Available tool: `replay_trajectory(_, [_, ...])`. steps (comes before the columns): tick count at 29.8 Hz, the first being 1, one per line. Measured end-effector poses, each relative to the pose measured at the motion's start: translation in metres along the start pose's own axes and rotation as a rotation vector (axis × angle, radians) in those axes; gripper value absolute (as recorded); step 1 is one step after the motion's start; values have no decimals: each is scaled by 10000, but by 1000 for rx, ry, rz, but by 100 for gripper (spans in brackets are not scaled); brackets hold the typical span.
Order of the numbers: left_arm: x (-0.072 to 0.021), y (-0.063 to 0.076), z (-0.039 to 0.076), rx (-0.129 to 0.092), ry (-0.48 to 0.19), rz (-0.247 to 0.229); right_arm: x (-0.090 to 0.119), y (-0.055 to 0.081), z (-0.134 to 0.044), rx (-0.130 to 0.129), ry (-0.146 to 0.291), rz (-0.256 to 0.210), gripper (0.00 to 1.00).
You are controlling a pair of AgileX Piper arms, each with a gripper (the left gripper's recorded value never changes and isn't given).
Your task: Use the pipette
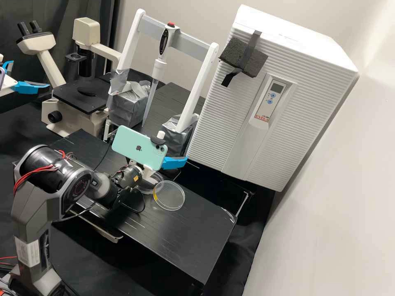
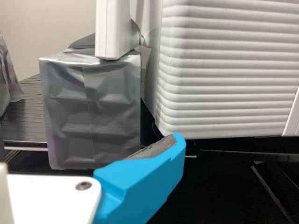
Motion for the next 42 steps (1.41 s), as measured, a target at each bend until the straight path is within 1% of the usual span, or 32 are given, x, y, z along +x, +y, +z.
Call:
replay_trajectory(10, [0,0,1,1,-1,0,0,0,0,0,0,0,100])
replay_trajectory(13, [-9,17,64,-2,-22,5,0,0,0,0,0,0,100])
replay_trajectory(14, [-19,38,111,-8,-42,11,0,0,0,0,0,0,100])
replay_trajectory(15, [-32,57,163,-9,-65,17,0,0,0,0,0,0,100])
replay_trajectory(18, [-94,104,325,4,-139,28,0,0,0,0,0,0,100])
replay_trajectory(21, [-150,170,499,-1,-200,50,0,0,0,0,0,0,100])
replay_trajectory(25, [-228,237,655,-8,-258,76,0,0,0,0,0,0,100])
replay_trajectory(28, [-285,245,766,-12,-300,79,0,0,0,0,0,0,100])
replay_trajectory(31, [-343,266,903,-7,-351,87,0,0,0,0,0,0,100])
replay_trajectory(35, [-420,260,1088,-8,-426,85,0,0,0,0,0,0,100])
replay_trajectory(38, [-469,262,1187,-9,-468,85,0,0,0,0,0,0,100])
replay_trajectory(42, [-520,273,1293,-15,-510,88,0,0,0,0,0,0,100])
